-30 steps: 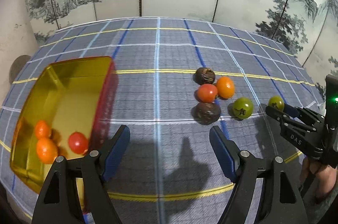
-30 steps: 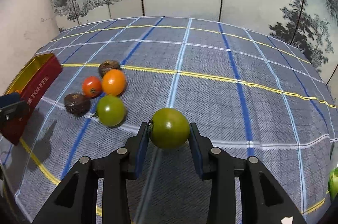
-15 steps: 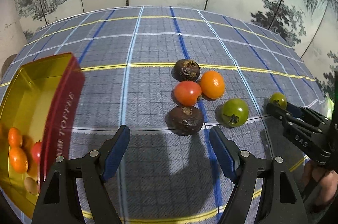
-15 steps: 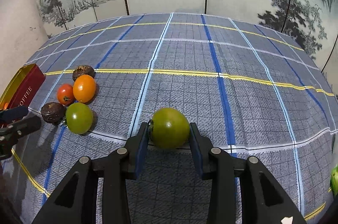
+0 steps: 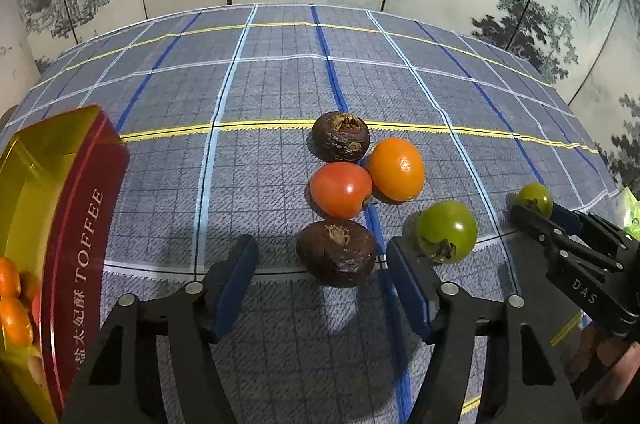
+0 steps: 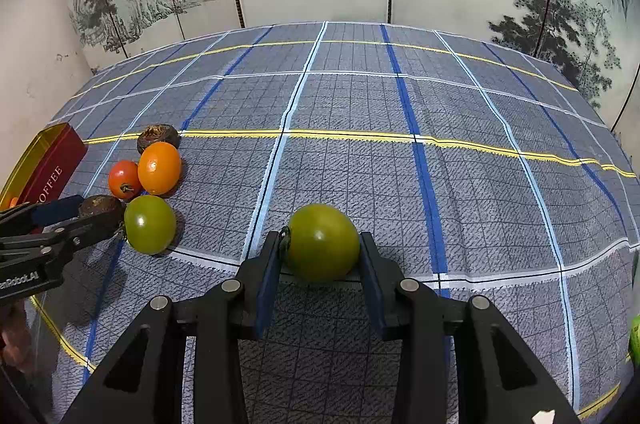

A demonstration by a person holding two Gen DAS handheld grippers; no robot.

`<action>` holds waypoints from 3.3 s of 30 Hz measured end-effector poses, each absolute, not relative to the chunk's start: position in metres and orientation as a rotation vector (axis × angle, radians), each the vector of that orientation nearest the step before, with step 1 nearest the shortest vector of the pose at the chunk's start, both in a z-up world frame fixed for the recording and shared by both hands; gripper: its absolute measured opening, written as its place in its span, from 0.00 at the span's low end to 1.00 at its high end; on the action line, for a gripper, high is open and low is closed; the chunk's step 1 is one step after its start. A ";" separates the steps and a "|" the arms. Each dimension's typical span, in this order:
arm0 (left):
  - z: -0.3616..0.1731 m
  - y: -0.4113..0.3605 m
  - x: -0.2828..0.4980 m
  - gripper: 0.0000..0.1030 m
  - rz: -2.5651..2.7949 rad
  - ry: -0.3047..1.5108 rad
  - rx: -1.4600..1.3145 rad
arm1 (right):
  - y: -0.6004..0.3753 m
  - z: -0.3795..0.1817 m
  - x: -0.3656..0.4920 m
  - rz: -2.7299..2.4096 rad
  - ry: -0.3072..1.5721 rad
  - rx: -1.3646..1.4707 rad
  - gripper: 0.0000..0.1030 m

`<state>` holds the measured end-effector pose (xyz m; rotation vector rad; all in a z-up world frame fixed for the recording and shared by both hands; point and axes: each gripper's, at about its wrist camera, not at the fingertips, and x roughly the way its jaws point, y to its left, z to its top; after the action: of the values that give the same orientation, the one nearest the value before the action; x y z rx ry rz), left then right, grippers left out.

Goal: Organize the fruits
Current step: 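Grasp the brown kiwi with the left gripper while the right holds the green tomato, then carry the brown kiwi into the tin and open the left gripper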

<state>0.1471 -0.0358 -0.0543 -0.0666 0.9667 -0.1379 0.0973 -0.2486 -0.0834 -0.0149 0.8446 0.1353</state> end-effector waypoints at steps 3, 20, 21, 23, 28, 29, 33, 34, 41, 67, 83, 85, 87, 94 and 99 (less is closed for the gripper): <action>-0.057 -0.035 0.149 0.54 -0.141 0.970 -0.069 | -0.249 -0.084 0.098 0.137 0.846 -0.011 0.35; -0.051 -0.025 0.129 0.40 -0.142 0.968 -0.078 | -0.249 -0.084 0.098 0.136 0.847 -0.013 0.35; -0.049 -0.022 0.127 0.40 -0.136 0.967 -0.078 | -0.249 -0.084 0.098 0.135 0.847 -0.014 0.35; -0.046 -0.019 0.124 0.40 -0.125 0.966 -0.076 | -0.250 -0.084 0.098 0.134 0.847 -0.015 0.35; -0.033 -0.006 0.115 0.40 -0.114 0.943 -0.089 | -0.249 -0.084 0.098 0.134 0.847 -0.016 0.35; -0.030 -0.003 0.113 0.40 -0.114 0.936 -0.091 | -0.249 -0.084 0.098 0.133 0.847 -0.017 0.35; -0.013 0.016 0.104 0.40 -0.096 0.896 -0.098 | -0.249 -0.084 0.098 0.132 0.847 -0.019 0.35; -0.009 0.020 0.102 0.40 -0.091 0.890 -0.099 | -0.249 -0.084 0.098 0.132 0.847 -0.019 0.35; 0.014 0.072 0.091 0.40 0.003 0.830 -0.118 | -0.249 -0.084 0.098 0.131 0.847 -0.020 0.35; -0.031 0.162 0.093 0.40 0.226 0.901 -0.174 | -0.247 -0.084 0.097 0.127 0.849 -0.028 0.35; -0.045 0.163 0.094 0.40 0.225 0.934 -0.160 | -0.245 -0.084 0.097 0.123 0.850 -0.040 0.35; -0.045 0.163 0.094 0.40 0.225 0.935 -0.160 | -0.246 -0.084 0.097 0.122 0.850 -0.042 0.35; -0.045 0.164 0.094 0.40 0.225 0.935 -0.158 | -0.245 -0.084 0.097 0.122 0.850 -0.041 0.35; -0.045 0.164 0.094 0.40 0.227 0.937 -0.153 | -0.244 -0.085 0.097 0.122 0.851 -0.045 0.36; -0.044 0.163 0.093 0.40 0.227 0.939 -0.149 | -0.243 -0.084 0.097 0.121 0.852 -0.049 0.36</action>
<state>0.0932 0.1634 -0.0441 -0.1490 0.9394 0.2273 0.0969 -0.2431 -0.0845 -0.0486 0.8517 0.1208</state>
